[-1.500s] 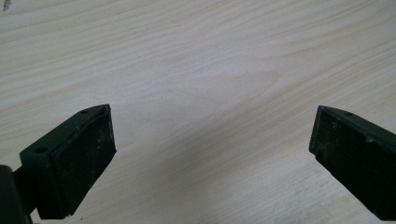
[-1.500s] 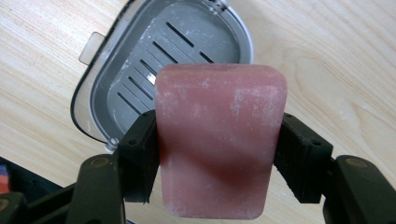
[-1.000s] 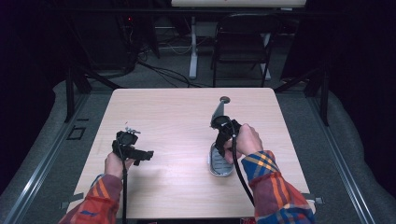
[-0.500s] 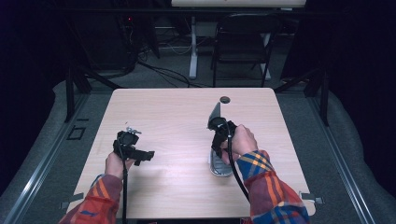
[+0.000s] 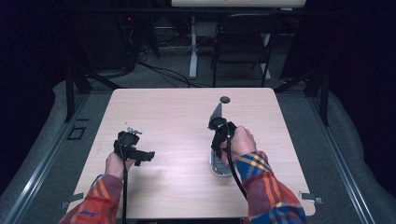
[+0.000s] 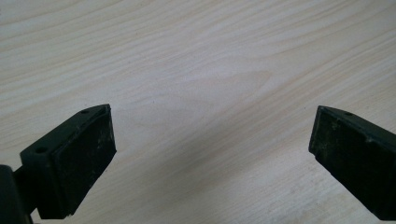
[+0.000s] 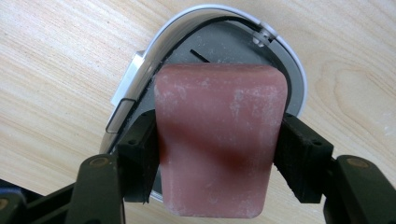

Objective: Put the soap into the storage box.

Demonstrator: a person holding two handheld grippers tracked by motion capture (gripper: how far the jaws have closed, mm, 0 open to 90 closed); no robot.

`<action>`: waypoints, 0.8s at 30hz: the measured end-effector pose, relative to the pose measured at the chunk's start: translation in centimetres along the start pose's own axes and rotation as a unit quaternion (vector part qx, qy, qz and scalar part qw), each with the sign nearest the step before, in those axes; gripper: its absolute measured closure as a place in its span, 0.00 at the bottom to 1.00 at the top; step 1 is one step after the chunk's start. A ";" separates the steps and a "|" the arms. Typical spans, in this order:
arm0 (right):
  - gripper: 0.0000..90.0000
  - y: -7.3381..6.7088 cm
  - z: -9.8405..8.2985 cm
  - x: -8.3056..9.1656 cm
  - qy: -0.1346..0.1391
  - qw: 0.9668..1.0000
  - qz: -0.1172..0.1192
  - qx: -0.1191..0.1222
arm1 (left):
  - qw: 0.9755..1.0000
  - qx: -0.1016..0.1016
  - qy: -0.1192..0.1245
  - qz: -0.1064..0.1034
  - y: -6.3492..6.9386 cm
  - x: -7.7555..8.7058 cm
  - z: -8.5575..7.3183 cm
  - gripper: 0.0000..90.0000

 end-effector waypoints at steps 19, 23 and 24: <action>0.48 0.6 -0.7 0.9 0.012 0.999 0.037 0.003 | 1.000 -0.003 -0.001 0.001 0.0 0.0 0.0 0.01; 0.50 0.8 -1.1 1.2 0.028 0.999 0.044 0.010 | 1.000 -0.004 -0.001 0.002 0.0 0.0 0.0 0.01; 0.50 0.8 -1.1 1.2 0.028 0.999 0.044 0.010 | 1.000 -0.003 -0.002 0.002 0.0 0.0 0.0 0.01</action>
Point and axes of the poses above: each handheld gripper's, and its own axes: x roughly backward along the jaws, z roughly out of its top, y roughly to its right, the point moved 7 cm from there along -x, roughly forward along the jaws, and after that the axes turned 9 degrees about -z, right-handed, at the moved point
